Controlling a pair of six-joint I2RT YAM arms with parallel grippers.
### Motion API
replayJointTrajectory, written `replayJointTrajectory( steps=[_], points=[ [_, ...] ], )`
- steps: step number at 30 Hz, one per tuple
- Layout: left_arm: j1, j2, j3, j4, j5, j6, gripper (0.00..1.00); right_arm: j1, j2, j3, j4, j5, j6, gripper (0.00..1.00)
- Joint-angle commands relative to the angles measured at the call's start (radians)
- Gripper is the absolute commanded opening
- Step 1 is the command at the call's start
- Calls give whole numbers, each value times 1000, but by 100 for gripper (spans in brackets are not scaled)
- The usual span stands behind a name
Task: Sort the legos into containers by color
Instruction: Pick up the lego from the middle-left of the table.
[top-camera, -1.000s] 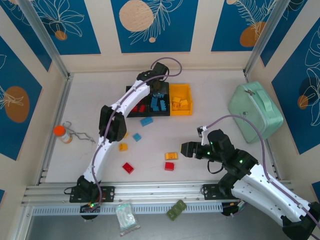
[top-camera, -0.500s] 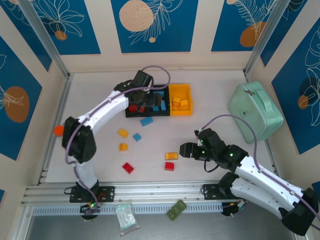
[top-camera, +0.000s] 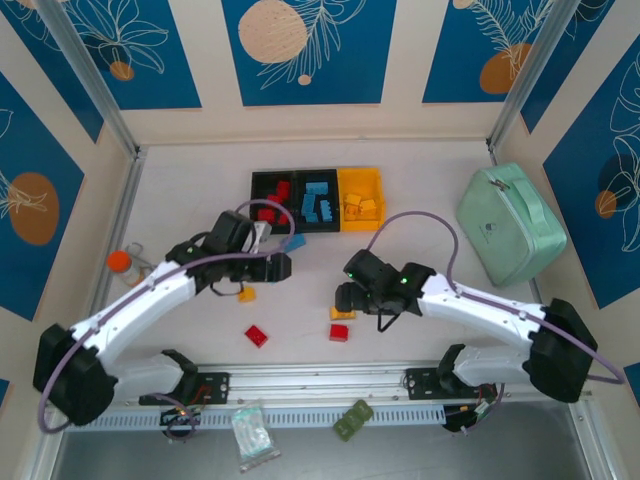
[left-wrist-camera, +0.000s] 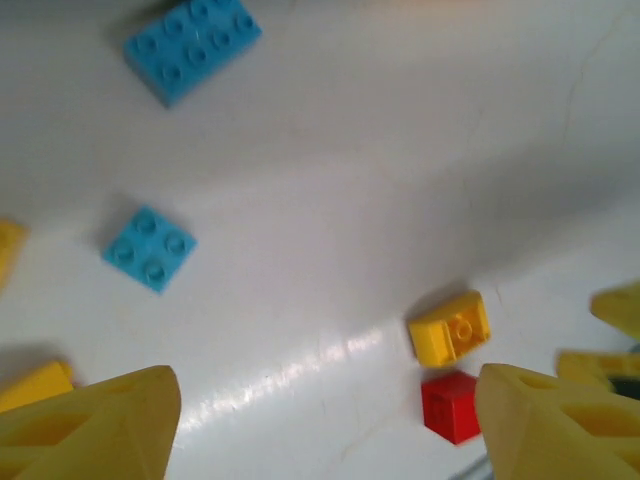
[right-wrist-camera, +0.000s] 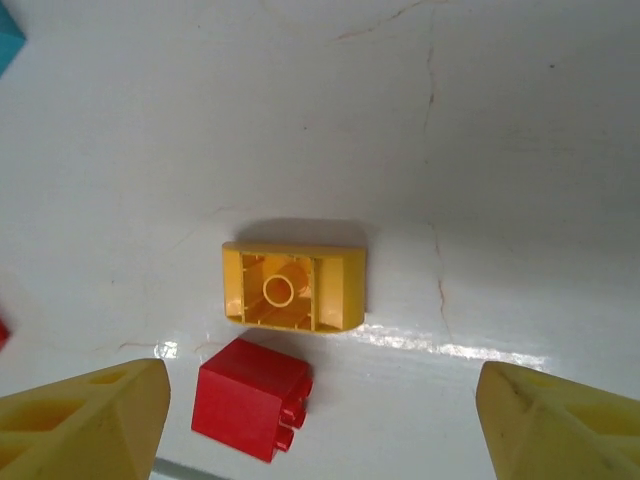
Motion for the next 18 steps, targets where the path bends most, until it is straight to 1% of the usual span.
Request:
replayJointTrajectory(
  steps=[1,4,6,10,14,18],
  points=[
    [-3,-97,-119,49,101,-84,82,23,81,58,-15,61,11,85],
    [-3,-164,-215,92,144,-129,84,36,174,98,-12,62,3,85],
    [-2,-190,-252,98,142,-149,84,41,236,122,-9,51,0,85],
    [-2,-203,-269,79,108,-152,84,53,331,158,-18,47,12,85],
    [0,-188,-269,86,107,-149,84,63,390,164,3,26,24,84],
    [0,-165,-273,94,108,-152,83,69,441,160,27,6,35,79]
  ],
)
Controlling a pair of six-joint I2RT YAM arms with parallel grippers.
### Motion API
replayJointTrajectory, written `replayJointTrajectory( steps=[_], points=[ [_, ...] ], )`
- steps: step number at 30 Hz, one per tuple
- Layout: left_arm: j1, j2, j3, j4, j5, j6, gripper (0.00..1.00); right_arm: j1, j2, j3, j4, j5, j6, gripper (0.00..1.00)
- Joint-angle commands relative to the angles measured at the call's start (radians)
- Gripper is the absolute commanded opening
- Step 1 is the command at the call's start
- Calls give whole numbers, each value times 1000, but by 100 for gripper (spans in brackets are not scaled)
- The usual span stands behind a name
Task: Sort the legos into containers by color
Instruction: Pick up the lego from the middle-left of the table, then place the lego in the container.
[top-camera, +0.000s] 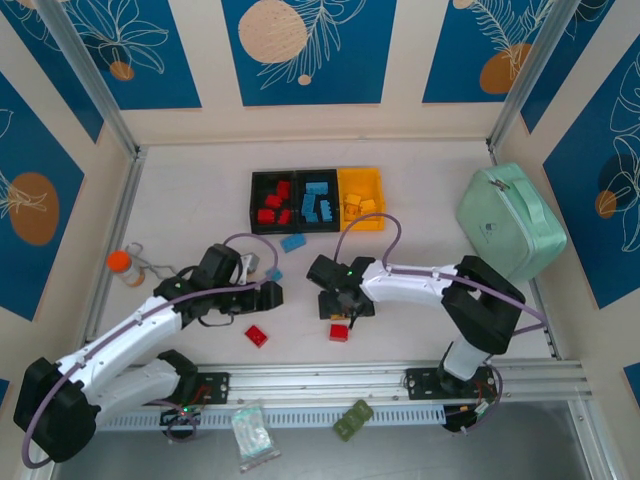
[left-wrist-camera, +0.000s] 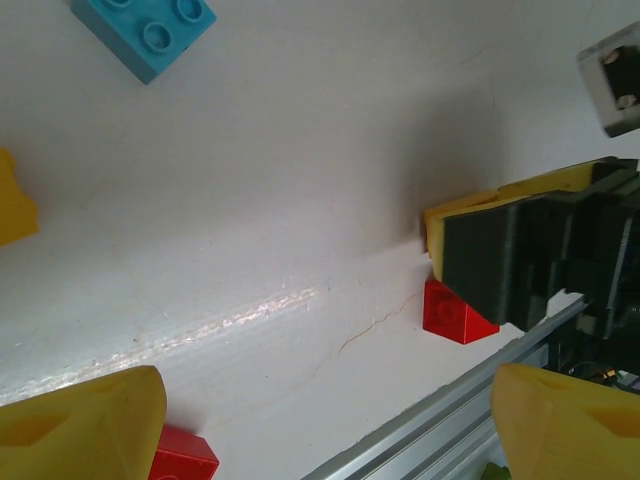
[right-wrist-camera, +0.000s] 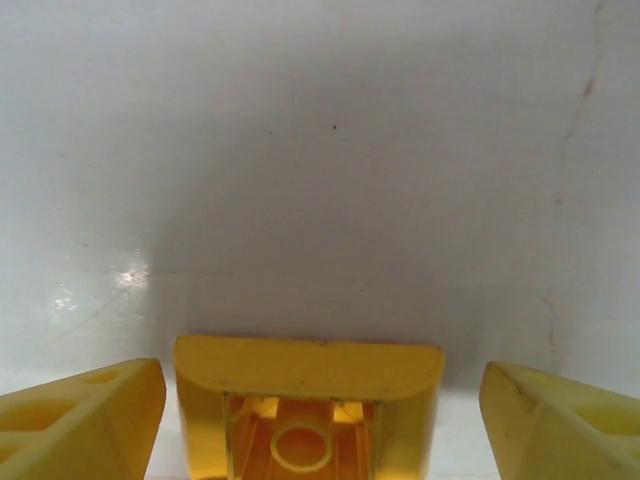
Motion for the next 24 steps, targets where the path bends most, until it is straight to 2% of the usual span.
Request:
replayJointTrajectory(
  steps=[1,6,9,15,24],
  points=[
    [-1,14,-13,24,15,-18,83,10,36,16,14,-20,28,77],
    [-1,6,-38,44,14,-41,83,15,44,23,19,-15,22,64],
    [0,0,-48,54,15,-53,83,10,28,35,12,-3,7,61],
    [-1,-14,-49,75,19,-66,82,-27,-35,105,-30,20,-63,60],
    [-2,-17,-25,138,25,-89,82,-201,-59,256,-38,3,-211,60]
  ],
)
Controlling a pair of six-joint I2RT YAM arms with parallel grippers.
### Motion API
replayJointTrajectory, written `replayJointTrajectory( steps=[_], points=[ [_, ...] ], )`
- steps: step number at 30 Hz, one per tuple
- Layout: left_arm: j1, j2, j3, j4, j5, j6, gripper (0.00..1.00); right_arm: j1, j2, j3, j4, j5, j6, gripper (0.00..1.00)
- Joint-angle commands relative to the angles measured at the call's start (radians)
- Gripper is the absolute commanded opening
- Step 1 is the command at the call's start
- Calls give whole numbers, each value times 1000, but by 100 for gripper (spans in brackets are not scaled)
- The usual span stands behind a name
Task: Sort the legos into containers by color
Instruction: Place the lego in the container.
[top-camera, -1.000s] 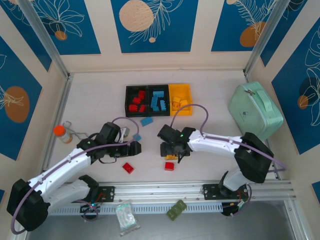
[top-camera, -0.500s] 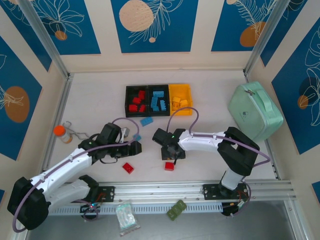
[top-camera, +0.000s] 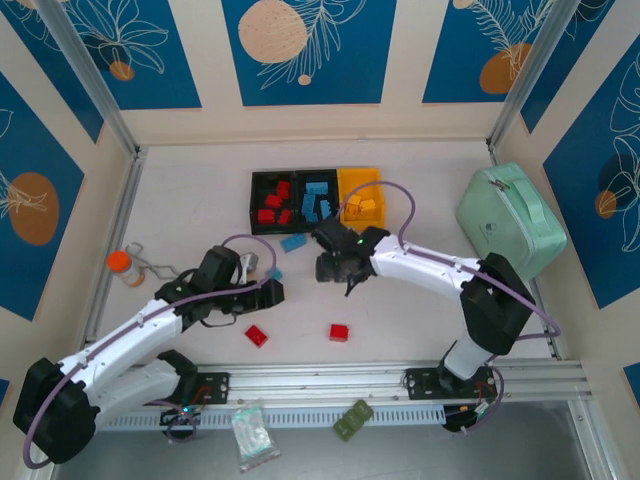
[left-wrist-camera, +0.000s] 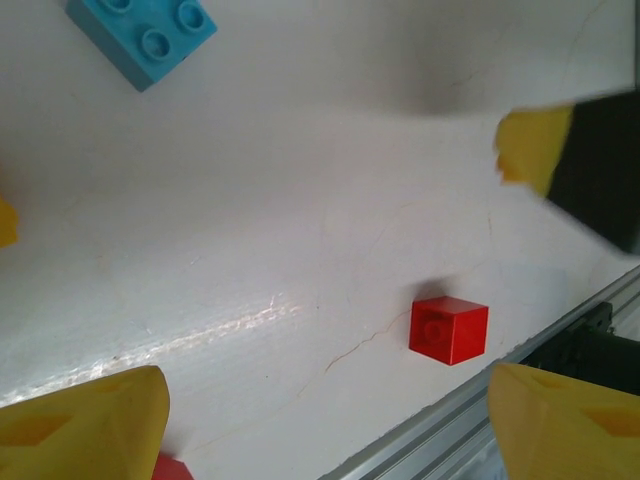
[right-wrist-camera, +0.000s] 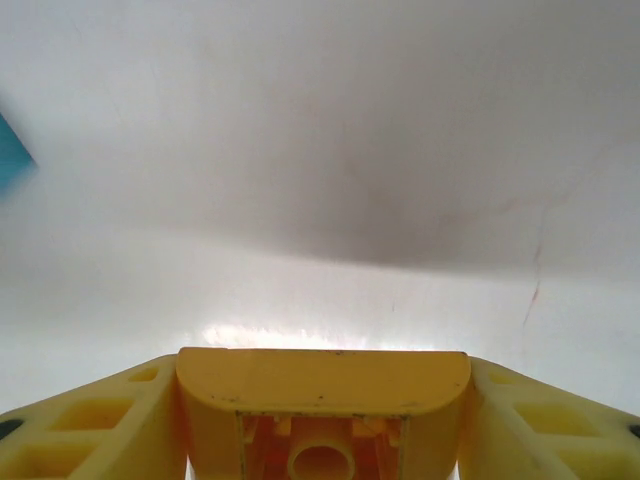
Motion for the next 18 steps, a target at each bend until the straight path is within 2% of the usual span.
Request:
replayJointTrajectory(
  steps=[1,8,18],
  points=[
    [-2,1,30,43,20,-15,82,-64,-4,60,-15,-13,-81,60],
    [-2,50,96,66,3,-10,82,-226,77,195,7,-34,-142,60],
    [-2,78,93,79,5,-33,81,-361,293,481,-38,-48,-170,60]
  ],
)
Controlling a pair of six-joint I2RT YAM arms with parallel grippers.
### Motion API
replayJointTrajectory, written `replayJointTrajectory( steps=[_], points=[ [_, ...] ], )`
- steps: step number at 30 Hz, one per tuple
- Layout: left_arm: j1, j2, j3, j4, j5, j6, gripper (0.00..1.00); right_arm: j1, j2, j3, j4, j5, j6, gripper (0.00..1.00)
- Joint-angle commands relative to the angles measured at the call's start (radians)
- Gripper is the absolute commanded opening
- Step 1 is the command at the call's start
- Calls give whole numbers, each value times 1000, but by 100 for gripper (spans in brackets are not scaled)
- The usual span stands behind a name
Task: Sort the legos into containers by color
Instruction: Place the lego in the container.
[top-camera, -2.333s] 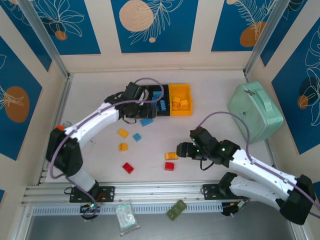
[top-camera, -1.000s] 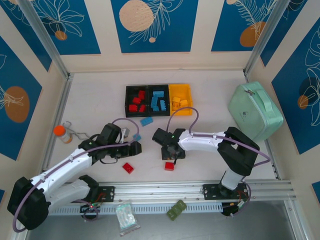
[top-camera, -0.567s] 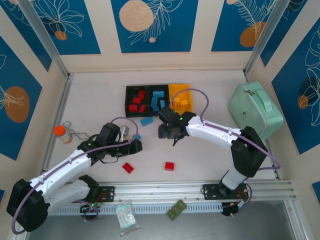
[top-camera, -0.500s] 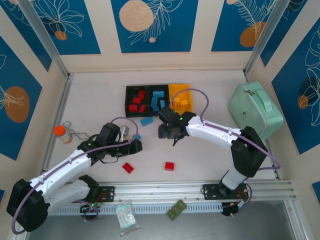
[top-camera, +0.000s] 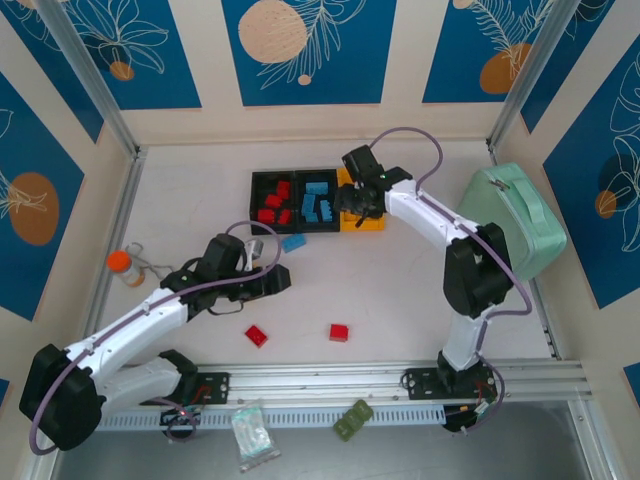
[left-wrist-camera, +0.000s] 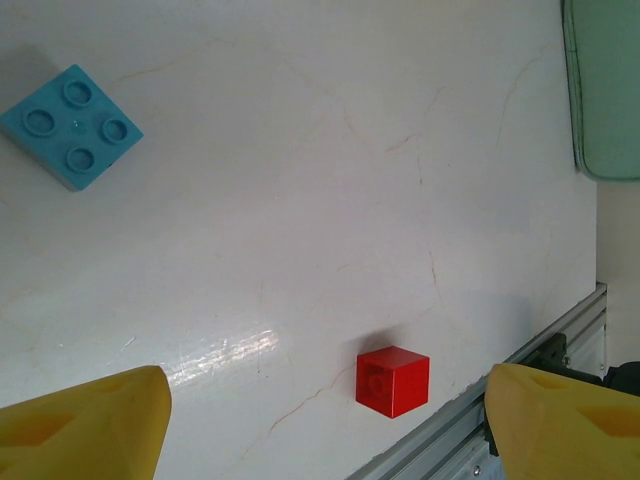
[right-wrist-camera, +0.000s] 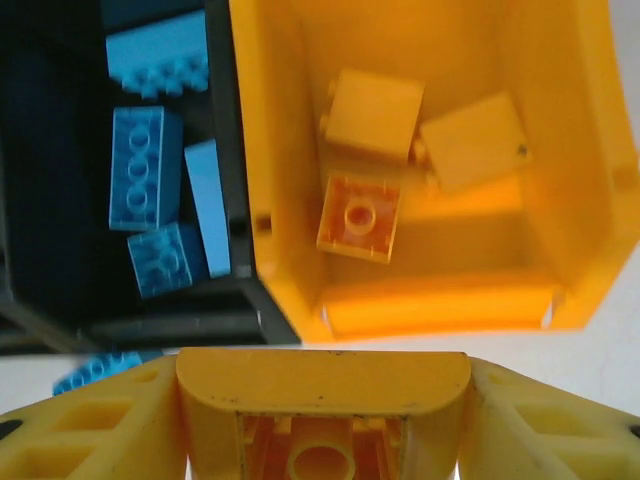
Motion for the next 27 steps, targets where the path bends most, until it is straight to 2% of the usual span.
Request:
replayJointTrajectory(
  steps=[1,8,17,27],
  points=[
    [-2,-12,10,6,3,-12,81,-32,71,114,-51,-29,-20,60],
    [-4,-50,-10,-27,-16,-22,81,-82,260,356,-154,-5,-19,60],
    [-3,-66,-12,-61,-29,-24,81,-112,428,570,-233,8,-17,61],
    [-4,-63,-7,-79,-37,-27,81,-132,553,714,-283,5,4,62]
  ],
)
